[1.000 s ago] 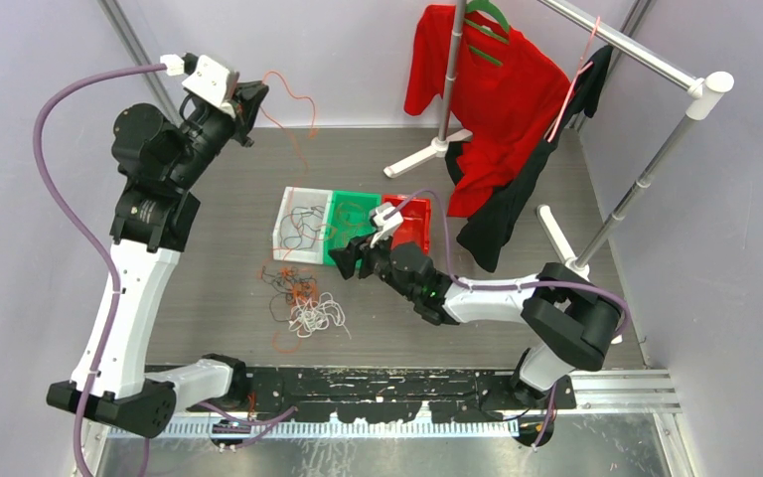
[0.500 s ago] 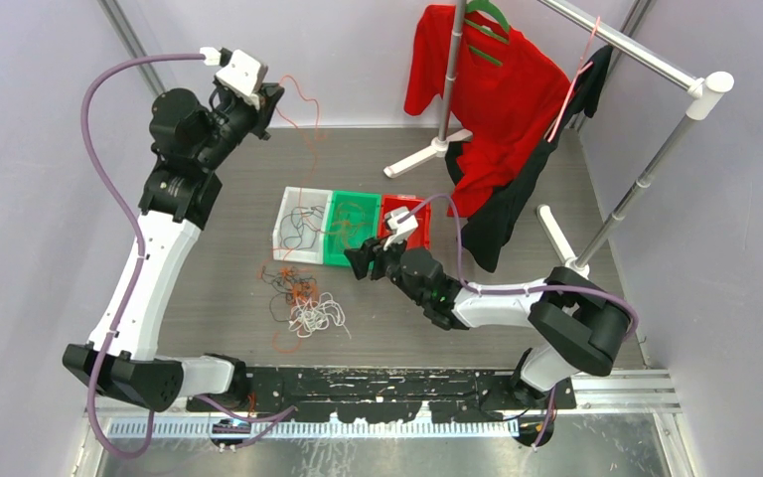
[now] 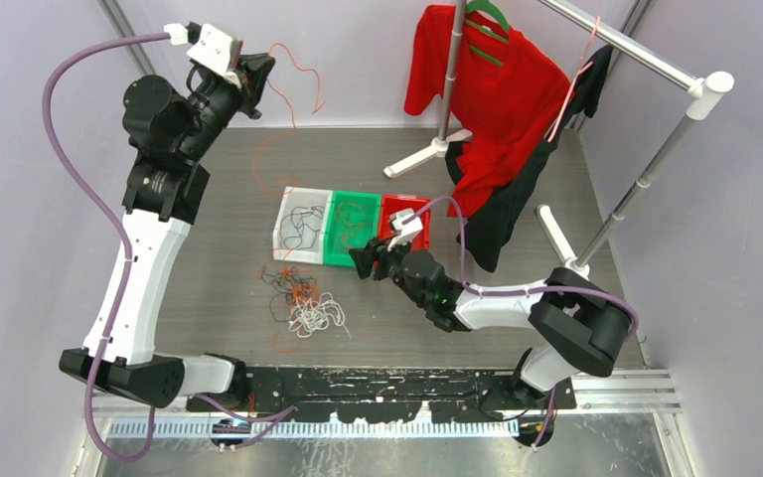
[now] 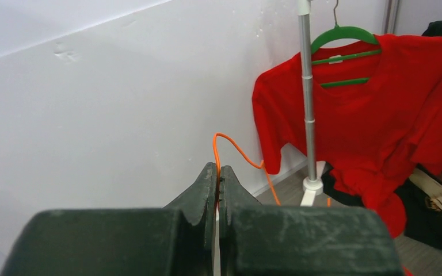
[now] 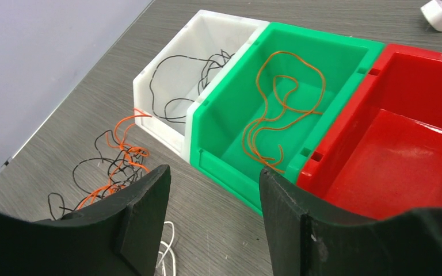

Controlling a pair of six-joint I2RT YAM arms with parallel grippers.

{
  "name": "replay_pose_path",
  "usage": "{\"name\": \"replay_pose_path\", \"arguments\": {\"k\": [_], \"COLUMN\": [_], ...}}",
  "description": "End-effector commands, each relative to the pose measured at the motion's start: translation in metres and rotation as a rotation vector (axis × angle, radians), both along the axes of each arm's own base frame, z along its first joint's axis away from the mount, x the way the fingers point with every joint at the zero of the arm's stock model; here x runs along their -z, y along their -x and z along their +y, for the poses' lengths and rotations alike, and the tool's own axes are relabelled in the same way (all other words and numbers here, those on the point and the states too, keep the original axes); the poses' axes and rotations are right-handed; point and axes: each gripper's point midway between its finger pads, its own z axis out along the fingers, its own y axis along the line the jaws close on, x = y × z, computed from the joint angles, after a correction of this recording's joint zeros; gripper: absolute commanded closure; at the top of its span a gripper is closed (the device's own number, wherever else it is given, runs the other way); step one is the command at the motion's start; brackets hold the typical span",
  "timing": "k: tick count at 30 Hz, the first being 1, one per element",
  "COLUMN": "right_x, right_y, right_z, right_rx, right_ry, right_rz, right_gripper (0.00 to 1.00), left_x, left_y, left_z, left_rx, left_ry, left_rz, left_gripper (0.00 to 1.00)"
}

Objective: Untangle the cables
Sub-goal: Place the cable in the bin.

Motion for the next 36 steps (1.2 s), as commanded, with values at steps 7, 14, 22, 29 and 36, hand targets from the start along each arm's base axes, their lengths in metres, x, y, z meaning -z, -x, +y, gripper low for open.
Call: {"name": "replay_pose_path", "arguments": {"k": [7,14,22,29,36], "right_x": [-0.032,-0.007,-0.005,-0.009,-0.007], "right_y": [-0.020,-0.035,-0.037,-0.038,-0.037], "right_z": [-0.036,-0.063,-0.083,-0.112,-0.121], "right_rx": [0.138,0.264,0.341,0.439,0.454], "right_ry": [-0.100,0.022,0.025,0.024,0.021], "right_rz": [-0.025,0.048,0.062,0.063,0.071], "right_gripper": [0.37,0.38,0.38,0.37,0.37], "left_x": [-0.014,-0.014,0.037,0.089,0.095], "left_y": [0.012,0.012,-0.002,-0.018,-0.024], "left_z": [-0.024,-0.033,-0.057,-0.083,-0.101], "left_rx": [0.142,0.165,0.199,0.218,0.252], "left_ry": [0.106,0.111,0.080,0.054,0.072], "left_rz": [0.060,0.070,0.188,0.312,0.352], "left_gripper": [1.00,1.00,1.00,1.00,1.00]}}
